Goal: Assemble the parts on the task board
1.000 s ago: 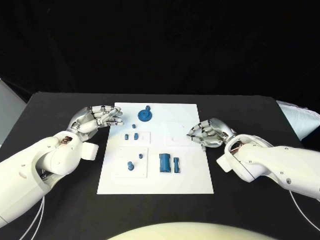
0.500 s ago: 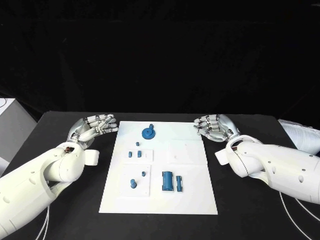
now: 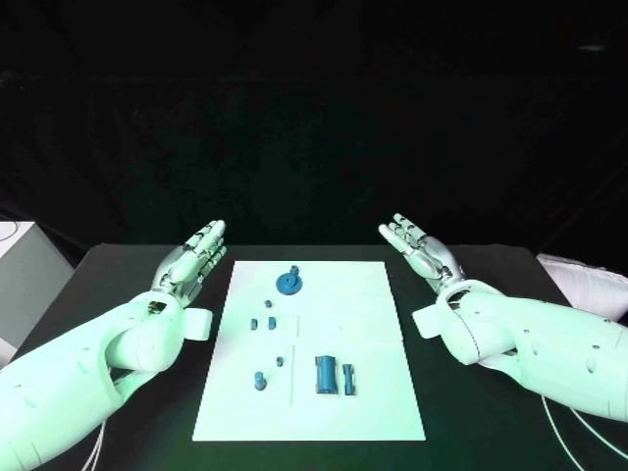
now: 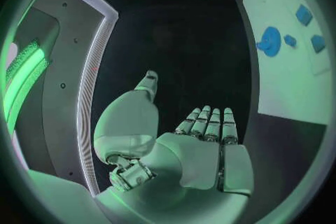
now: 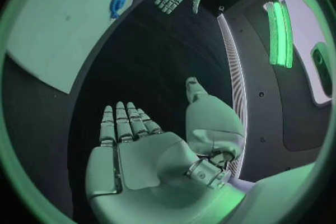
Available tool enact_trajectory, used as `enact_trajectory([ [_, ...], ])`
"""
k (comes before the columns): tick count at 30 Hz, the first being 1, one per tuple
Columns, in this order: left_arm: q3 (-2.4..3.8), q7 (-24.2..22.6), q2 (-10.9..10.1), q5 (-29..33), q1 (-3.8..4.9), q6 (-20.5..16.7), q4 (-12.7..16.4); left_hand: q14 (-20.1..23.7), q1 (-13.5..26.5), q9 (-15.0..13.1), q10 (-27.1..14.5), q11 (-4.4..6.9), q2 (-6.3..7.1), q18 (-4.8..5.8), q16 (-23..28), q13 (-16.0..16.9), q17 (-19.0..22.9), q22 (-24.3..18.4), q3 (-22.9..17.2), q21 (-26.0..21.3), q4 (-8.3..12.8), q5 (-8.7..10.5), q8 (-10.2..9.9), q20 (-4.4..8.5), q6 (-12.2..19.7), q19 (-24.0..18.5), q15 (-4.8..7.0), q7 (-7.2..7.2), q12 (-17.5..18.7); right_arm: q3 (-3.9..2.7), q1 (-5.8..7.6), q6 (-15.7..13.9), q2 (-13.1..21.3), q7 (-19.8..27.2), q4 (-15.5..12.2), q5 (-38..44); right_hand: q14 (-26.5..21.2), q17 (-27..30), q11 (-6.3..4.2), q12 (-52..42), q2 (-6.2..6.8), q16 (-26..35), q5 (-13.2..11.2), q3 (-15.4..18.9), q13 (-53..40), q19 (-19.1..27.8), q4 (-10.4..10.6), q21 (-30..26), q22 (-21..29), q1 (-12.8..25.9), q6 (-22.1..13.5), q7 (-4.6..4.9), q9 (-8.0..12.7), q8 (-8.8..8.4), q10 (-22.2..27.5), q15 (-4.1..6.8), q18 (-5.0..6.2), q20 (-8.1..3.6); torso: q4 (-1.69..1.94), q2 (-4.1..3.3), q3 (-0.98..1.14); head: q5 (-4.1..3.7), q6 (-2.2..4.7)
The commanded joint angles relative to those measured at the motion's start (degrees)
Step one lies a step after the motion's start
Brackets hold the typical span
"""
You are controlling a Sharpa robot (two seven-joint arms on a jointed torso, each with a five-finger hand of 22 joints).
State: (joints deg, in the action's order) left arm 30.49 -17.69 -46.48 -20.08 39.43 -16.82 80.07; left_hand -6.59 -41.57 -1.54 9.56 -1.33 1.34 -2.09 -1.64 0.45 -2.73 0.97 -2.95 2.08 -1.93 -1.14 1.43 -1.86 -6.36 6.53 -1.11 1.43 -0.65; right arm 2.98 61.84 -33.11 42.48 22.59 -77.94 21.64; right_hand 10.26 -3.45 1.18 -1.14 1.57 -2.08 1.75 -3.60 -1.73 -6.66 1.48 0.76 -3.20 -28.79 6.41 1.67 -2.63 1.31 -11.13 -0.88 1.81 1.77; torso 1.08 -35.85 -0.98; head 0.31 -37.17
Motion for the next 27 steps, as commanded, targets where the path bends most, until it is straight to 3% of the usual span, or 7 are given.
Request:
enact_trajectory([
  [1, -3.75, -3.8, 0.4, 5.5, 3.13, -7.2, 1.8, 6.6, 41.6, 1.5, -9.6, 1.33, -1.34, 2.09, 1.6, -0.5, 2.7, -1.0, 2.9, -2.1, 1.9, 1.14, -1.4, 1.86, 6.4, -6.5, 1.11, -1.43, 0.7, -0.78, -0.46, -4.8, 0.6, 3.6, -3.5, -9.2, -10.3, 3.5, -1.18, 1.1, -1.57, 2.1, -1.8, 3.6, 1.7, 6.7, -1.5, -0.8, 3.2, 28.8, -6.4, -1.67, 2.6, -1.31, 11.1, 0.88, -1.81, -1.77, -0.74, 3.22, 0.67, -0.2, 1.78],
  [7, -14.56, -7.1, 1.0, 11.4, 10.25, -15.3, 5.1, 6.6, 41.6, 1.5, -9.6, 1.33, -1.34, 2.09, 1.6, -0.5, 2.7, -1.0, 2.9, -2.1, 1.9, 1.14, -1.4, 1.86, 6.4, -6.5, 1.11, -1.43, 0.7, -2.2, -1.25, -8.8, 1.6, 5.9, -9.0, -17.3, -10.3, 3.5, -1.18, 1.1, -1.57, 2.1, -1.8, 3.6, 1.7, 6.7, -1.5, -0.8, 3.2, 28.8, -6.4, -1.67, 2.6, -1.31, 11.1, 0.88, -1.81, -1.77, -1.07, 4.63, 0.97, -0.31, 2.76],
  [9, -18.94, -8.5, 1.2, 13.8, 13.13, -18.6, 6.4, 6.6, 41.6, 1.5, -9.6, 1.33, -1.34, 2.09, 1.6, -0.5, 2.7, -1.0, 2.9, -2.1, 1.9, 1.14, -1.4, 1.86, 6.4, -6.5, 1.11, -1.43, 0.7, -2.58, -1.46, -9.9, 1.9, 6.5, -10.5, -19.4, -10.3, 3.5, -1.18, 1.1, -1.57, 2.1, -1.8, 3.6, 1.7, 6.7, -1.5, -0.8, 3.2, 28.8, -6.4, -1.67, 2.6, -1.31, 11.1, 0.88, -1.81, -1.77, -1.08, 4.67, 0.98, -0.31, 2.79],
  [12, -23.34, -9.9, 1.4, 16.2, 16.03, -21.9, 7.7, 6.6, 41.6, 1.5, -9.6, 1.33, -1.34, 2.09, 1.6, -0.5, 2.7, -1.0, 2.9, -2.1, 1.9, 1.14, -1.4, 1.86, 6.4, -6.5, 1.11, -1.43, 0.7, -2.87, -1.62, -10.7, 2.1, 7.0, -11.6, -21.1, -10.3, 3.5, -1.18, 1.1, -1.57, 2.1, -1.8, 3.6, 1.7, 6.7, -1.5, -0.8, 3.2, 28.8, -6.4, -1.67, 2.6, -1.31, 11.1, 0.88, -1.81, -1.77, -1.08, 4.67, 0.98, -0.31, 2.79],
  [16, -27.91, -11.3, 1.7, 18.7, 19.04, -25.4, 9.1, 6.6, 41.6, 1.5, -9.6, 1.33, -1.34, 2.09, 1.6, -0.5, 2.7, -1.0, 2.9, -2.1, 1.9, 1.14, -1.4, 1.86, 6.4, -6.5, 1.11, -1.43, 0.7, -2.98, -1.68, -11.0, 2.2, 7.2, -12.0, -21.6, -10.3, 3.5, -1.18, 1.1, -1.57, 2.1, -1.8, 3.6, 1.7, 6.7, -1.5, -0.8, 3.2, 28.8, -6.4, -1.67, 2.6, -1.31, 11.1, 0.88, -1.81, -1.77, -1.08, 4.67, 0.98, -0.31, 2.79],
  [21, -30.33, -12.1, 1.8, 20.0, 20.63, -27.2, 9.8, 6.6, 41.6, 1.5, -9.6, 1.33, -1.34, 2.09, 1.6, -0.5, 2.7, -1.0, 2.9, -2.1, 1.9, 1.14, -1.4, 1.86, 6.4, -6.5, 1.11, -1.43, 0.7, -2.98, -1.68, -11.0, 2.2, 7.2, -12.0, -21.6, -10.3, 3.5, -1.18, 1.1, -1.57, 2.1, -1.8, 3.6, 1.7, 6.7, -1.5, -0.8, 3.2, 28.8, -6.4, -1.67, 2.6, -1.31, 11.1, 0.88, -1.81, -1.77, -1.08, 4.67, 0.98, -0.31, 2.79],
  [27, -30.49, -12.1, 1.8, 20.1, 20.73, -27.3, 9.9, 6.6, 41.6, 1.5, -9.6, 1.33, -1.34, 2.09, 1.6, -0.5, 2.7, -1.0, 2.9, -2.1, 1.9, 1.14, -1.4, 1.86, 6.4, -6.5, 1.11, -1.43, 0.7, -2.98, -1.68, -11.0, 2.2, 7.2, -12.0, -21.6, -10.3, 3.5, -1.18, 1.1, -1.57, 2.1, -1.8, 3.6, 1.7, 6.7, -1.5, -0.8, 3.2, 28.8, -6.4, -1.67, 2.6, -1.31, 11.1, 0.88, -1.81, -1.77, -1.08, 4.67, 0.98, -0.31, 2.79],
])
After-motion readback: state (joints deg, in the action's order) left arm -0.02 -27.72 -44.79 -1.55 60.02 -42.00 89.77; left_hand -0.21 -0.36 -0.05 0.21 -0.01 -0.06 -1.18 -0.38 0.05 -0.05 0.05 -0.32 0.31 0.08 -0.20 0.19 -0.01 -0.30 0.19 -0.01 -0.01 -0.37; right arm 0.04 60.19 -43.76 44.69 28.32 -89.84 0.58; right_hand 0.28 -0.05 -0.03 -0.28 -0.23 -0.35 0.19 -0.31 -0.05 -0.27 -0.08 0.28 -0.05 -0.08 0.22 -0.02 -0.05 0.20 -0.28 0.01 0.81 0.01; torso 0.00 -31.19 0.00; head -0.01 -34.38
